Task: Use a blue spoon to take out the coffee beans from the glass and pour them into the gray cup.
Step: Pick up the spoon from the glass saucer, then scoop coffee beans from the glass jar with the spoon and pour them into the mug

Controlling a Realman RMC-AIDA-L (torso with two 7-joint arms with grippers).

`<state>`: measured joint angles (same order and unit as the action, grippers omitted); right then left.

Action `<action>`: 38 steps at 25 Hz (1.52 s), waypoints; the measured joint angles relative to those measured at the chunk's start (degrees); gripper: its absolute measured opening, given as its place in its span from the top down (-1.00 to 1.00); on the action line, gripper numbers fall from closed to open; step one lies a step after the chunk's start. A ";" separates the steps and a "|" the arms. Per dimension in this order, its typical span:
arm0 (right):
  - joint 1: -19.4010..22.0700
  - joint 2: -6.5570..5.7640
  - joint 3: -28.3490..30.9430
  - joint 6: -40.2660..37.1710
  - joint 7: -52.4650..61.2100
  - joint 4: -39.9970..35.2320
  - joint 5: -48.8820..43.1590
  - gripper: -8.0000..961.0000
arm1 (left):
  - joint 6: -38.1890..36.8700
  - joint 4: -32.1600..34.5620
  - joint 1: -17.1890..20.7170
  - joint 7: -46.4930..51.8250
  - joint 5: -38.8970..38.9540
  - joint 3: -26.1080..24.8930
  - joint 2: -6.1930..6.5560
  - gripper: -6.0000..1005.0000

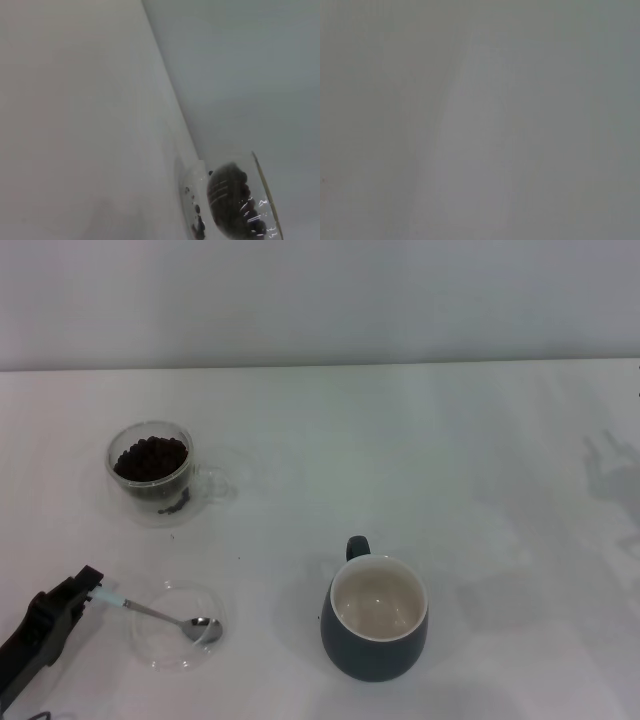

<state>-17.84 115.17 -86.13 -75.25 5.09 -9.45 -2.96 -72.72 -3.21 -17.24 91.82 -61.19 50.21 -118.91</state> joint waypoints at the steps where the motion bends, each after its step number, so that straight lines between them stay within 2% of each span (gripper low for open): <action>1: 0.00 0.02 0.00 -0.13 0.03 0.07 -0.03 0.44 | 0.02 0.16 0.02 0.00 0.00 0.01 0.00 0.53; 7: 0.00 0.06 -0.01 -0.39 0.19 0.29 -0.08 0.44 | -1.33 3.40 1.42 -0.10 -0.11 0.00 0.00 0.74; 15: 0.08 0.13 -0.61 -0.94 0.27 0.37 -0.17 0.44 | -4.93 11.19 4.51 1.22 0.02 -0.02 0.41 0.74; 19: 0.09 0.14 -1.21 -0.95 0.27 0.40 -0.18 0.44 | -6.99 13.45 4.65 2.56 0.15 -0.23 1.60 0.74; 27: 0.02 0.14 -3.12 -1.03 0.28 0.06 -0.20 0.44 | -11.93 21.03 2.22 8.32 0.04 -0.05 6.61 0.74; 30: 0.08 0.14 -4.51 -1.75 0.33 -0.06 -0.23 0.44 | -12.21 21.40 -0.72 11.49 -1.44 0.20 9.49 0.74; 31: 0.09 0.14 -4.86 -1.98 0.33 -0.04 -0.27 0.44 | -12.18 21.36 -1.64 12.26 -1.93 0.23 10.23 0.74; 32: 0.10 0.15 -5.33 -2.29 0.34 -0.03 -0.28 0.44 | -12.18 21.36 -1.64 12.26 -1.93 0.23 10.23 0.74; 33: 0.10 0.15 -5.73 -2.49 0.35 -0.03 -0.30 0.44 | -12.00 21.35 -2.54 12.94 -2.32 0.24 10.97 0.74; 34: 0.10 0.14 -6.07 -2.70 0.35 -0.03 -0.29 0.44 | -11.36 21.36 -4.15 14.29 -2.90 0.25 12.30 0.74; 37: 0.17 0.14 -6.88 -3.91 0.40 -0.08 -0.30 0.44 | -9.54 21.44 -6.80 16.51 -4.54 0.26 14.60 0.74; 38: 0.26 0.14 -7.11 -4.60 0.53 -0.08 -0.29 0.44 | -9.23 21.45 -7.20 16.78 -4.91 0.25 14.91 0.74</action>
<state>-17.57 115.31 -93.24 -79.85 5.62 -9.54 -3.25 -81.96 18.25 -24.44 108.60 -66.10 50.46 -104.00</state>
